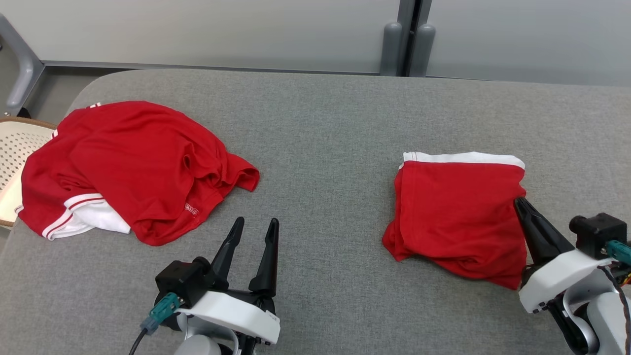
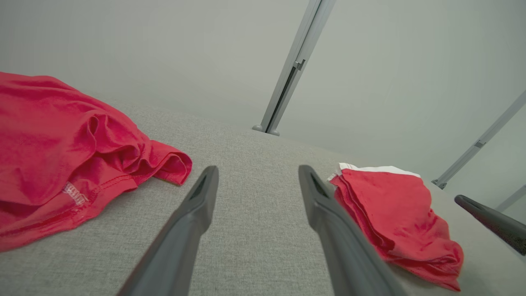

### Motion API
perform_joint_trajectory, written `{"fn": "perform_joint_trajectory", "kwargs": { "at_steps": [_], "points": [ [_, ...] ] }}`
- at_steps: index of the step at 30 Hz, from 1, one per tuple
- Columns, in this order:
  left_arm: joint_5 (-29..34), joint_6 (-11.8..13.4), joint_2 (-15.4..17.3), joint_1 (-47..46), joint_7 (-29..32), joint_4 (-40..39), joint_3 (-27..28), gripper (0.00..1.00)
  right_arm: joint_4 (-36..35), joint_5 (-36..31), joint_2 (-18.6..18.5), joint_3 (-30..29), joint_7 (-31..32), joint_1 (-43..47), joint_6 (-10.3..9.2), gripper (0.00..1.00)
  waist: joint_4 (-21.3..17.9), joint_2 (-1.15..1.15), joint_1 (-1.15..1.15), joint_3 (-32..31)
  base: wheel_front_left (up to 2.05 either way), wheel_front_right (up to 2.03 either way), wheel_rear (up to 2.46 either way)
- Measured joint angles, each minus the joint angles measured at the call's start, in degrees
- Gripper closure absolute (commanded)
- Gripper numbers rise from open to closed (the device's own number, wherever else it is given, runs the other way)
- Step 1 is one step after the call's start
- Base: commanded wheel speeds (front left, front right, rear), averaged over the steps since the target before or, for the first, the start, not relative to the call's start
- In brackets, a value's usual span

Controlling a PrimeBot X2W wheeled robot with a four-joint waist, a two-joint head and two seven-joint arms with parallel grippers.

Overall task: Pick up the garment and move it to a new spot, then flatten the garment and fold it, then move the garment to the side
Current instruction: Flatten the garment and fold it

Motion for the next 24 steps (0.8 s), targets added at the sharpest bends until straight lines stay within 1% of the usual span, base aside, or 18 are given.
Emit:
{"fn": "perform_joint_trajectory", "kwargs": {
  "at_steps": [3,4,5,7,8,13,18,24],
  "points": [
    [0.0,-0.1,0.0,-0.4,0.0,0.2,-0.8,0.0,1.0,-0.6,0.5,0.5,5.5,-2.4,0.0,1.0,1.0,0.0,0.0,0.6,0.0,0.0,0.0],
    [0.0,-0.1,0.0,-0.4,0.0,0.2,-0.8,0.0,1.0,-0.6,0.5,0.5,5.5,-2.4,0.0,1.0,1.0,0.0,0.0,0.6,0.0,0.0,0.0],
    [-0.2,-0.1,0.0,-0.8,0.0,0.2,-1.2,0.0,2.7,-0.8,0.2,1.0,7.9,-3.3,0.01,1.0,1.8,0.0,0.0,0.9,0.0,0.0,0.0],
    [-0.5,-0.1,0.0,-1.3,0.0,0.2,-1.6,0.0,4.7,-0.7,-0.2,0.8,9.3,-4.7,0.01,1.0,2.7,0.0,0.0,1.3,0.0,0.0,0.0],
    [-0.5,-0.1,0.0,-1.3,0.0,0.2,-1.6,0.0,4.7,-0.7,-0.2,0.8,9.3,-4.7,0.01,1.0,2.7,0.0,0.0,1.3,0.0,0.0,0.0],
    [-1.0,0.0,0.0,-1.5,0.0,0.2,-2.2,0.0,9.2,-0.3,-1.4,1.0,9.7,-9.1,0.01,1.0,5.0,0.0,0.0,2.6,0.0,0.0,0.0],
    [-1.2,0.3,0.0,-1.5,0.0,0.2,-2.3,0.0,13.7,1.5,-1.6,2.4,9.4,-12.9,0.0,1.0,6.5,0.0,0.0,3.5,0.0,0.0,0.0],
    [-2.0,0.6,0.0,-1.9,0.0,0.1,-2.3,0.0,16.7,1.5,-0.1,7.3,8.4,-16.4,0.01,1.0,6.3,0.0,0.0,3.7,0.0,0.0,0.0]
  ]
}}
